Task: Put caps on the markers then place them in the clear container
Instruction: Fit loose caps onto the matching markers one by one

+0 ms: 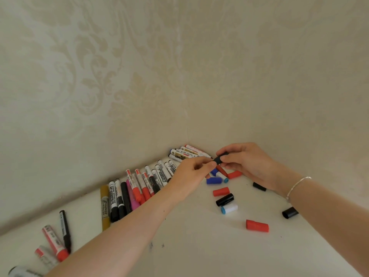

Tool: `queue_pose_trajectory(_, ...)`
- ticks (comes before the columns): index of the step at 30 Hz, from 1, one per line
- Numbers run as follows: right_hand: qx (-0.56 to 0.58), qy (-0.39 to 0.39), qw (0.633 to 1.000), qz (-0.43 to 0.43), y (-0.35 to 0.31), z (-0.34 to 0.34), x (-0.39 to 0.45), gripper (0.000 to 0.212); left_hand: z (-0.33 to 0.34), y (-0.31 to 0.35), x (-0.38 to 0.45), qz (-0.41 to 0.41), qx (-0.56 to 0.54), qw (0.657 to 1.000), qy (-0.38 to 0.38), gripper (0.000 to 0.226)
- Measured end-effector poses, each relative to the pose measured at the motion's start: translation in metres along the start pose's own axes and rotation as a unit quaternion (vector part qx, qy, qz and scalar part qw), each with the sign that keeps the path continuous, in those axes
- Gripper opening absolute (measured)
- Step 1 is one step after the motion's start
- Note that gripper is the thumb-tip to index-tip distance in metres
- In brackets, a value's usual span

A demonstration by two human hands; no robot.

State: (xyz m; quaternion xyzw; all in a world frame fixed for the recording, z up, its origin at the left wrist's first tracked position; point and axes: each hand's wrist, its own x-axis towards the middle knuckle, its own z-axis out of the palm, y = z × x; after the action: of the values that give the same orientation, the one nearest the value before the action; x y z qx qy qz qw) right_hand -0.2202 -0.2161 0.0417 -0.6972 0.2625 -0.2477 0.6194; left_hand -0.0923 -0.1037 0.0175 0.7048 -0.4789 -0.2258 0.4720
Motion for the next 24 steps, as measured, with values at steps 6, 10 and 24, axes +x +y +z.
queue_pose_trajectory(6, -0.011, -0.019, 1.000, -0.009, -0.003, -0.002, -0.001, 0.017, -0.004, 0.004, -0.002, 0.040, 0.063, 0.997, -0.007, 0.025)
queue_pose_trajectory(10, -0.062, -0.033, 0.997, -0.008, 0.000, -0.003, -0.002, 0.010, -0.006, 0.002, -0.005, 0.058, 0.086, 0.994, -0.020, 0.026)
queue_pose_trajectory(24, -0.235, 0.056, 0.967, 0.083, 0.021, -0.035, -0.003, 0.007, -0.007, -0.022, 0.006, 0.000, 0.146, 0.989, -0.001, 0.029)
